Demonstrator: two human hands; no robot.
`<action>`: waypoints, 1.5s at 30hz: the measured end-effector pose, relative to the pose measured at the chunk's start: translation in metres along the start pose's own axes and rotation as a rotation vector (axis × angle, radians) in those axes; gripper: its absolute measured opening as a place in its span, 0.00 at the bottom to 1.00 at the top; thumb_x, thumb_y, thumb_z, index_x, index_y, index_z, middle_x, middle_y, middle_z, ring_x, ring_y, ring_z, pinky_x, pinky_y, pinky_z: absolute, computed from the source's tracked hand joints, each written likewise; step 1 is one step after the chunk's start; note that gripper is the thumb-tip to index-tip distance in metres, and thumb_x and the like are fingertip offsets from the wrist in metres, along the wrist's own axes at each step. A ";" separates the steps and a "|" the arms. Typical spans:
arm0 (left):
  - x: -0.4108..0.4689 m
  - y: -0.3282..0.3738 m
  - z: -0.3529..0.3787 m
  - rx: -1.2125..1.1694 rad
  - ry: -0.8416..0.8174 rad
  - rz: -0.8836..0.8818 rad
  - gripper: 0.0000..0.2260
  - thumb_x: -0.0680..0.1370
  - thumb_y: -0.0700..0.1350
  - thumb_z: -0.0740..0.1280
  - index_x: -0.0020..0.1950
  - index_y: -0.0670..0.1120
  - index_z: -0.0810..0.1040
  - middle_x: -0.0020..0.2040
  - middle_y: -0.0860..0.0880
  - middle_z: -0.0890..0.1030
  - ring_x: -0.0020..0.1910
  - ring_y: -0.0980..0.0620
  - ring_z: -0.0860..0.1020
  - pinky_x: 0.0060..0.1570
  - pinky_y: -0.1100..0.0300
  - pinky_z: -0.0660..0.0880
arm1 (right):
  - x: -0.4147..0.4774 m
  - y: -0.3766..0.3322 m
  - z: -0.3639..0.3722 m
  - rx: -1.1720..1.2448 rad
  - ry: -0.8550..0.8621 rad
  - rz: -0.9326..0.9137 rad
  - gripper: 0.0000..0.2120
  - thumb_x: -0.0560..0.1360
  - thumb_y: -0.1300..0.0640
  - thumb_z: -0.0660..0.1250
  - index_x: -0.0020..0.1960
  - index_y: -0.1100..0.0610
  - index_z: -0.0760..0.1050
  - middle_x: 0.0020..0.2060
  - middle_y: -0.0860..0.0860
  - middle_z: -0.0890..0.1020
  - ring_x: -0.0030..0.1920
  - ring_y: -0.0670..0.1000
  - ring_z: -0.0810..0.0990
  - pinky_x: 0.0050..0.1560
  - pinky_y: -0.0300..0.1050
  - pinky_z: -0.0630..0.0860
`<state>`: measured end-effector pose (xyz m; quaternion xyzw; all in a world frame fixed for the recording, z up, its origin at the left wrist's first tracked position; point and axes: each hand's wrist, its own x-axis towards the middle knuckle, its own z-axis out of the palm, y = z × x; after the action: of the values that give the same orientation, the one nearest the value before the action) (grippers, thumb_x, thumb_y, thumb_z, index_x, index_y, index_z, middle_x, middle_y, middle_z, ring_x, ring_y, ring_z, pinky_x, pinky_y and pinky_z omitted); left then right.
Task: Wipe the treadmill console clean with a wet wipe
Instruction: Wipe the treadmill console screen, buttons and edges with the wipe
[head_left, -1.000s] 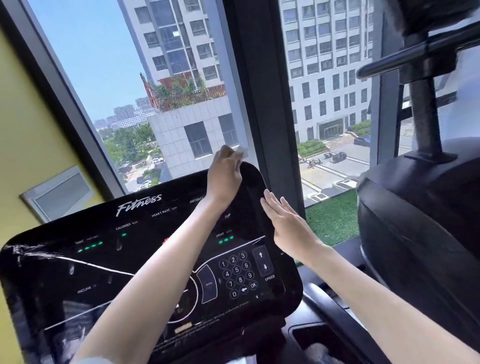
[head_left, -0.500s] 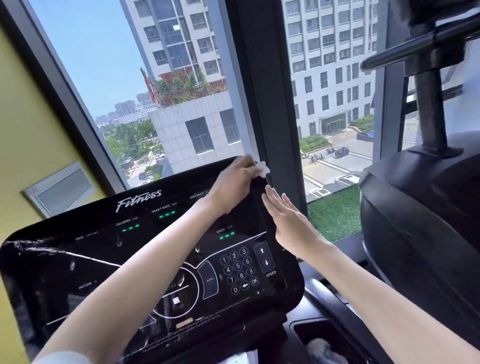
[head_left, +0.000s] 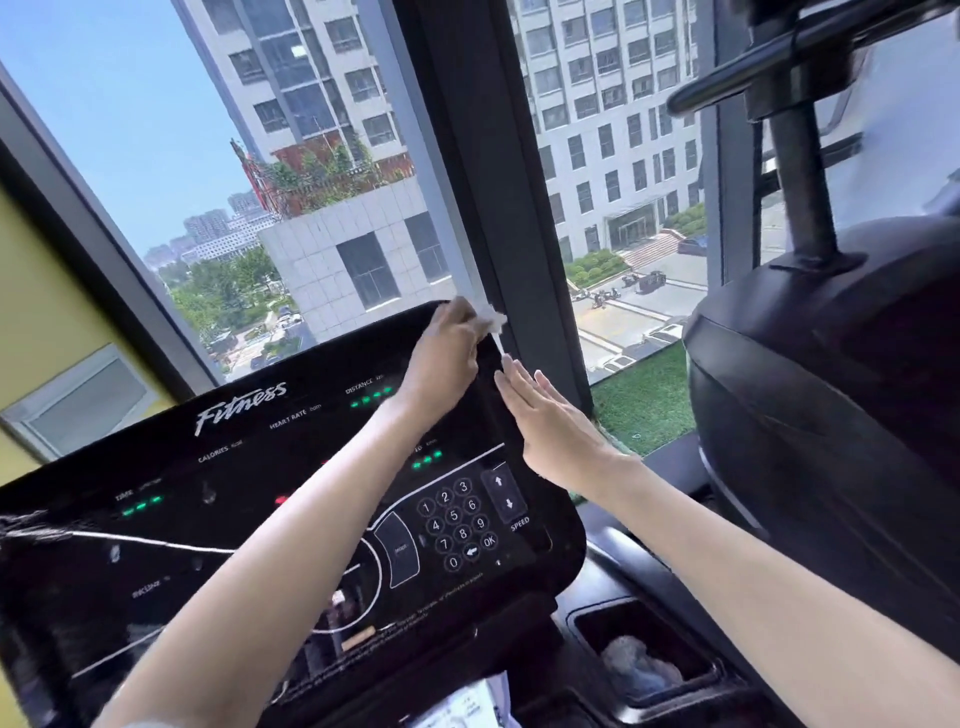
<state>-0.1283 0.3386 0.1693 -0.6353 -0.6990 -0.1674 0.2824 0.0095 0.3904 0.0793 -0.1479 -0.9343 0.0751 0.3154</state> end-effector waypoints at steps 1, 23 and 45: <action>-0.009 0.006 0.005 0.002 -0.111 0.131 0.13 0.75 0.31 0.61 0.55 0.43 0.79 0.46 0.49 0.72 0.46 0.50 0.70 0.42 0.59 0.72 | -0.007 0.000 0.002 0.010 0.021 0.012 0.37 0.71 0.72 0.58 0.76 0.62 0.44 0.76 0.56 0.43 0.75 0.49 0.42 0.72 0.40 0.36; -0.034 0.015 0.013 -0.063 -0.313 0.312 0.15 0.75 0.32 0.61 0.57 0.44 0.79 0.45 0.46 0.74 0.45 0.51 0.70 0.43 0.58 0.72 | -0.052 -0.005 0.029 -0.020 -0.108 0.019 0.39 0.72 0.70 0.61 0.75 0.64 0.41 0.75 0.58 0.40 0.75 0.52 0.40 0.73 0.43 0.37; -0.032 0.010 0.014 -0.133 -0.082 0.022 0.07 0.78 0.34 0.62 0.50 0.41 0.79 0.43 0.47 0.71 0.41 0.52 0.70 0.41 0.58 0.73 | -0.054 -0.003 0.029 -0.040 -0.086 -0.002 0.39 0.70 0.72 0.62 0.75 0.65 0.45 0.75 0.59 0.44 0.75 0.54 0.43 0.73 0.46 0.40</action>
<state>-0.1196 0.3228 0.1373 -0.6667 -0.6901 -0.1841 0.2127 0.0314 0.3687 0.0265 -0.1498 -0.9484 0.0625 0.2723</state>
